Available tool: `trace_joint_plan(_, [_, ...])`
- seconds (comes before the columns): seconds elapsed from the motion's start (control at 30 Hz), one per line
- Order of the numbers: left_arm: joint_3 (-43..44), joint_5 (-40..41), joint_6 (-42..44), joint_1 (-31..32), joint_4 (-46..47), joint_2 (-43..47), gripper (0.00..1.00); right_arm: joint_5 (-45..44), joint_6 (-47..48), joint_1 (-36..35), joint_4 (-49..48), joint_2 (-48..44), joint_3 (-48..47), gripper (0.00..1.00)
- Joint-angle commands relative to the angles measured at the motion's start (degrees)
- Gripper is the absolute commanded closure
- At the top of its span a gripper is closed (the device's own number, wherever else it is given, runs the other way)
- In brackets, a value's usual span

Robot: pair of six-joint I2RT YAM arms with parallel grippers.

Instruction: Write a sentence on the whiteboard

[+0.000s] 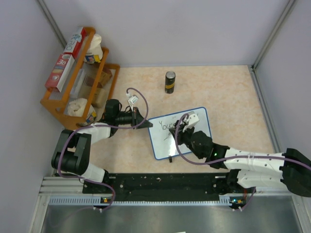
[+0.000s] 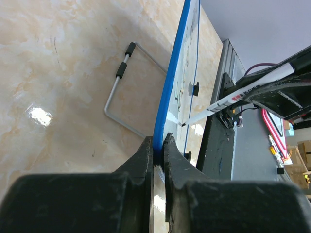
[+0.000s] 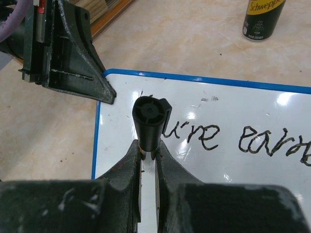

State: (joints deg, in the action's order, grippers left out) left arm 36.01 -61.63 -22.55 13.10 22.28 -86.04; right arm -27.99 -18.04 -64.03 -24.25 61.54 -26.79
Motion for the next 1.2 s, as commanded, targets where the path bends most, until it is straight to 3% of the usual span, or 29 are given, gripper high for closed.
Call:
trace_joint_plan(0.0, [-1.2,6.6,7.0,1.1,-3.7,-2.0,1.0,-5.2,0.6,-0.5,1.7,-1.9,-0.6,1.0])
trace_joint_plan(0.37, [-1.2,6.6,7.0,1.1,-3.7,-2.2,1.0,-2.0,1.2,-0.5,-1.1,-6.4,-0.9,1.0])
trace_joint_plan(0.73, [-1.2,6.4,6.9,1.1,-3.7,-2.1,1.0,-1.0,0.2,-0.4,-3.5,0.2,-3.2,1.0])
trace_joint_plan(1.17, [-1.2,6.5,7.0,1.1,-3.7,-2.0,1.0,-2.8,-1.0,-0.5,-0.5,-0.7,-1.4,1.0])
